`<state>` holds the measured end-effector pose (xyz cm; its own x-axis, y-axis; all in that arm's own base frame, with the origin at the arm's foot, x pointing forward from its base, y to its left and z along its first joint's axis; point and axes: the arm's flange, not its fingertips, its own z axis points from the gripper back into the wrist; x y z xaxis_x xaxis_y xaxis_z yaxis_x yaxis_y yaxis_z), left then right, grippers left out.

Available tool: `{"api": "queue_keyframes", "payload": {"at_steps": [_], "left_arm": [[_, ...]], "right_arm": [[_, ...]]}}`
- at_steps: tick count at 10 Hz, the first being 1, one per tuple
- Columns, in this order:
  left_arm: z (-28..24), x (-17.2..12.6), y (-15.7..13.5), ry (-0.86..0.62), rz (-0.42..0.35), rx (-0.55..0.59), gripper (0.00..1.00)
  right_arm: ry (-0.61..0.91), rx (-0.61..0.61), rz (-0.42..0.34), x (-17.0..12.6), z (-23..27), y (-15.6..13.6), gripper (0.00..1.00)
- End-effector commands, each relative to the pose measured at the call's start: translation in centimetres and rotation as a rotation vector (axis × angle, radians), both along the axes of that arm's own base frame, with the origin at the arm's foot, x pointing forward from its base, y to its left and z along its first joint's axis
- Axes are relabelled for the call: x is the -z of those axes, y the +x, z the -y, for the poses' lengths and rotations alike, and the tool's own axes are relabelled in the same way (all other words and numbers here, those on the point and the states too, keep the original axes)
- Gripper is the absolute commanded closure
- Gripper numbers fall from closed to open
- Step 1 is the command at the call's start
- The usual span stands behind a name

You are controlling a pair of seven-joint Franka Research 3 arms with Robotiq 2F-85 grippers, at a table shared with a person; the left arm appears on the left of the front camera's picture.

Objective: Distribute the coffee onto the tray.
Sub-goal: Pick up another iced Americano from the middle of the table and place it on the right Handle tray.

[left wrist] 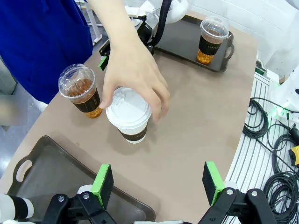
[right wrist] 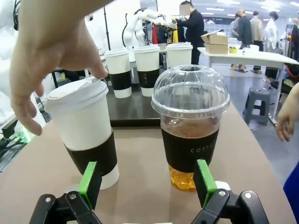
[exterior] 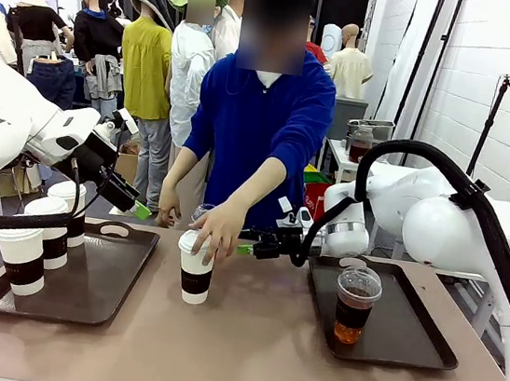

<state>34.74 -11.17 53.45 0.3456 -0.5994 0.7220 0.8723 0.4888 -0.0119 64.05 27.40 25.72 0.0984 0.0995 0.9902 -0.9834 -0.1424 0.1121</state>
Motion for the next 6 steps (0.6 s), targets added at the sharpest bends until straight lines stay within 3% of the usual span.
{"api": "queue_keyframes", "payload": {"at_steps": [1, 6], "left_arm": [[-0.2, 0.2, 0.2, -0.017, -0.002, 0.015, 0.00], [-0.2, 0.2, 0.2, -0.017, -0.002, 0.015, 0.00]], "right_arm": [[-0.031, 0.018, -0.009, -0.7, 2.3, 0.8, 0.00], [-0.032, 0.086, -0.031, -0.3, 10.2, 0.0, 0.00]]}}
